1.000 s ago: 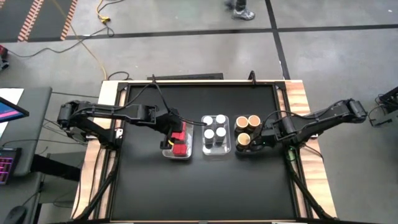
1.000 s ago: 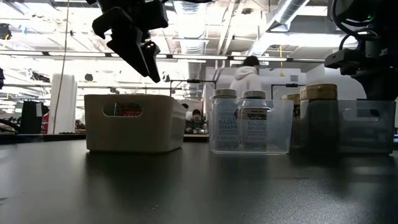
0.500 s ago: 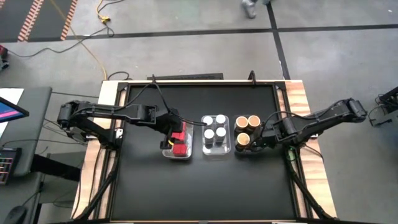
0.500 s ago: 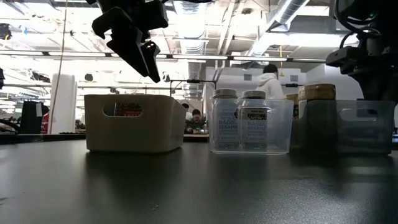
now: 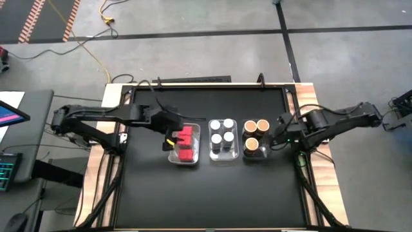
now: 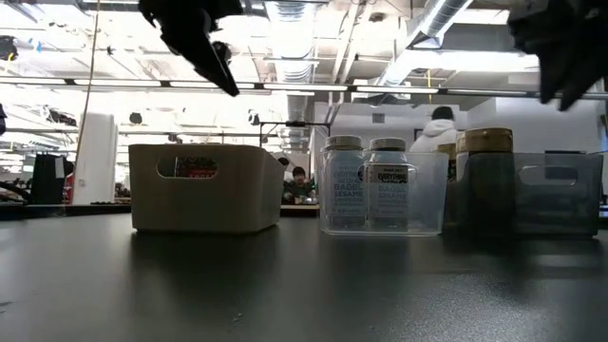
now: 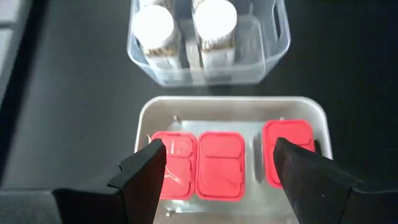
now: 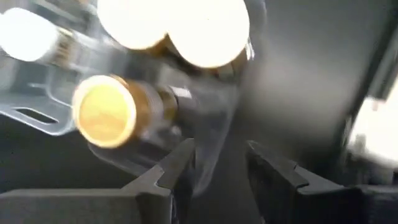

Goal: Sort spices by type
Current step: Return to Home Position

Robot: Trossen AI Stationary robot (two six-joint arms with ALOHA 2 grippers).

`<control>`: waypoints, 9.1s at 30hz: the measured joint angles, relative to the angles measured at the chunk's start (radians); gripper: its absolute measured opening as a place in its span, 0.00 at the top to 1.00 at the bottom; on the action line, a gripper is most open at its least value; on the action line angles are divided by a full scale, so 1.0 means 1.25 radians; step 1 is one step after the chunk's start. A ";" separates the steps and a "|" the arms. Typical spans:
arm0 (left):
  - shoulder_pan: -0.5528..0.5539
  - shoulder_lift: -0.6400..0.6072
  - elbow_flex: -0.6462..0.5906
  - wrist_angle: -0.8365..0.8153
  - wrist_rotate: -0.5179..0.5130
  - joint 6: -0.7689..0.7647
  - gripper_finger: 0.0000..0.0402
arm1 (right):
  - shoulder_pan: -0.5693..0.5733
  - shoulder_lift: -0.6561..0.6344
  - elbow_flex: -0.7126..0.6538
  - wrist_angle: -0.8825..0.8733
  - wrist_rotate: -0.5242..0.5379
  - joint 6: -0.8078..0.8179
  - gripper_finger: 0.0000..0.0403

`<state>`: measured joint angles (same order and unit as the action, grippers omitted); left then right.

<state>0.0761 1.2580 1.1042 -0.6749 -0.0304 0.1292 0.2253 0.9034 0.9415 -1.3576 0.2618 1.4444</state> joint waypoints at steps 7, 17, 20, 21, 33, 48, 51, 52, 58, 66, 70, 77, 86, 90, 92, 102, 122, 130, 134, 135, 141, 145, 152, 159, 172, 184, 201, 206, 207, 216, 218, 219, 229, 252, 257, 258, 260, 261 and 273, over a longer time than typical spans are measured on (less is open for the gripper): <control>-0.001 -0.213 -0.221 0.169 -0.008 -0.086 0.29 | 0.038 -0.010 0.007 0.044 0.107 -0.163 0.60; -0.001 -0.565 -0.472 0.295 -0.011 -0.129 0.29 | 0.045 -0.040 0.007 0.039 0.104 -0.608 0.60; -0.005 -0.633 -0.551 0.393 -0.022 -0.125 0.29 | 0.045 -0.044 0.007 0.039 0.100 -0.679 0.60; -0.007 -0.651 -0.579 0.424 -0.027 -0.117 0.29 | 0.045 -0.044 0.007 0.039 0.100 -0.688 0.60; -0.027 -0.813 -0.776 0.627 -0.077 -0.127 0.29 | 0.060 -0.072 -0.032 0.110 0.155 -0.797 0.60; -0.074 -0.899 -0.779 0.501 -0.136 -0.136 0.29 | 0.073 -0.211 -0.154 0.311 0.173 -0.846 0.60; -0.079 -0.899 -0.808 0.536 -0.138 -0.143 0.29 | 0.073 -0.211 -0.154 0.313 0.173 -0.847 0.60; -0.080 -0.899 -0.825 0.563 -0.138 -0.149 0.29 | 0.073 -0.211 -0.154 0.323 0.172 -0.848 0.60; -0.080 -0.899 -0.873 0.638 -0.137 -0.189 0.29 | 0.089 -0.210 -0.154 0.515 0.172 -0.946 0.60; -0.080 -0.898 -0.867 0.638 -0.137 -0.142 0.29 | 0.091 -0.221 -0.239 0.699 0.171 -1.054 0.60; -0.080 -0.899 -0.867 0.640 -0.136 -0.142 0.29 | 0.088 -0.244 -0.368 0.874 0.169 -1.111 0.60; -0.080 -0.899 -0.868 0.640 -0.135 -0.143 0.29 | 0.015 -0.315 -0.540 1.190 0.120 -1.257 0.60; -0.079 -0.899 -0.868 0.640 -0.135 -0.149 0.29 | -0.093 -0.339 -0.612 1.276 -0.013 -1.270 0.60; -0.080 -0.899 -0.869 0.634 -0.135 -0.170 0.29 | -0.091 -0.376 -0.614 1.197 -0.016 -1.262 0.60; -0.080 -0.899 -0.869 0.635 -0.135 -0.174 0.29 | -0.091 -0.412 -0.614 1.183 -0.017 -1.265 0.60; -0.079 -0.899 -0.869 0.635 -0.135 -0.162 0.29 | -0.074 -0.679 -0.633 1.017 -0.022 -1.242 0.60; -0.079 -0.894 -0.878 0.589 -0.130 -0.128 0.29 | -0.068 -0.722 -0.746 1.133 -0.024 -1.234 0.60; -0.079 -0.877 -0.878 0.588 -0.124 -0.112 0.29 | -0.072 -0.722 -0.746 1.129 -0.023 -1.223 0.60; -0.080 -0.878 -0.878 0.592 -0.085 -0.125 0.29 | -0.072 -0.722 -0.746 1.128 -0.023 -1.219 0.60; -0.079 -0.878 -0.878 0.598 -0.084 -0.133 0.29 | -0.072 -0.722 -0.746 1.128 -0.023 -1.219 0.60; -0.079 -0.918 -0.878 0.653 -0.080 -0.103 0.29 | -0.072 -0.722 -0.747 1.127 -0.023 -1.218 0.60; -0.079 -1.003 -0.878 0.651 -0.079 -0.079 0.29 | -0.072 -0.722 -0.747 1.126 -0.023 -1.217 0.60; -0.079 -1.006 -0.870 0.611 -0.078 -0.079 0.29 | -0.072 -0.721 -0.747 1.126 -0.023 -1.216 0.60; -0.079 -1.002 -0.870 0.568 -0.075 -0.119 0.29 | -0.072 -0.717 -0.748 1.126 -0.023 -1.217 0.60; -0.079 -1.002 -0.869 0.560 -0.077 -0.134 0.29 | -0.072 -0.638 -0.748 1.125 -0.023 -1.225 0.60; -0.079 -1.002 -0.869 0.557 -0.077 -0.134 0.29 | -0.072 -0.602 -0.748 1.125 -0.023 -1.225 0.60; -0.080 -1.002 -0.869 0.557 -0.078 -0.134 0.29 | -0.072 -0.602 -0.748 1.126 -0.023 -1.225 0.60; -0.079 -1.002 -0.869 0.557 -0.078 -0.134 0.29 | -0.072 -0.602 -0.748 1.126 -0.023 -1.225 0.60; -0.079 -1.002 -0.869 0.557 -0.078 -0.134 0.29 | -0.072 -0.602 -0.748 1.126 -0.023 -1.225 0.60; -0.079 -1.002 -0.869 0.557 -0.078 -0.134 0.29 | -0.072 -0.602 -0.748 1.126 -0.023 -1.225 0.60; -0.079 -1.002 -0.869 0.557 -0.078 -0.134 0.29 | -0.072 -0.602 -0.748 1.126 -0.023 -1.225 0.60; -0.080 -1.002 -0.869 0.557 -0.078 -0.134 0.29 | -0.072 -0.602 -0.748 1.126 -0.023 -1.225 0.60; -0.079 -1.002 -0.869 0.557 -0.078 -0.134 0.29 | -0.072 -0.602 -0.748 1.126 -0.023 -1.225 0.60; -0.079 -1.002 -0.869 0.557 -0.078 -0.134 0.29 | -0.072 -0.602 -0.748 1.126 -0.023 -1.225 0.60; -0.079 -1.002 -0.869 0.557 -0.078 -0.134 0.29 | -0.072 -0.602 -0.748 1.126 -0.023 -1.225 0.60; -0.079 -1.002 -0.869 0.557 -0.078 -0.134 0.29 | -0.072 -0.602 -0.748 1.126 -0.023 -1.225 0.60; -0.079 -1.002 -0.869 0.557 -0.078 -0.134 0.29 | -0.072 -0.602 -0.748 1.126 -0.023 -1.225 0.60; -0.080 -1.002 -0.869 0.557 -0.078 -0.134 0.29 | -0.072 -0.603 -0.748 1.126 -0.023 -1.225 0.60; -0.079 -1.002 -0.869 0.557 -0.078 -0.133 0.29 | -0.072 -0.603 -0.748 1.126 -0.023 -1.225 0.60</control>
<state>-0.0232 0.0057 0.0177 0.0215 -0.1280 -0.0376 0.1349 0.1501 0.0063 0.0494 0.2325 -0.0864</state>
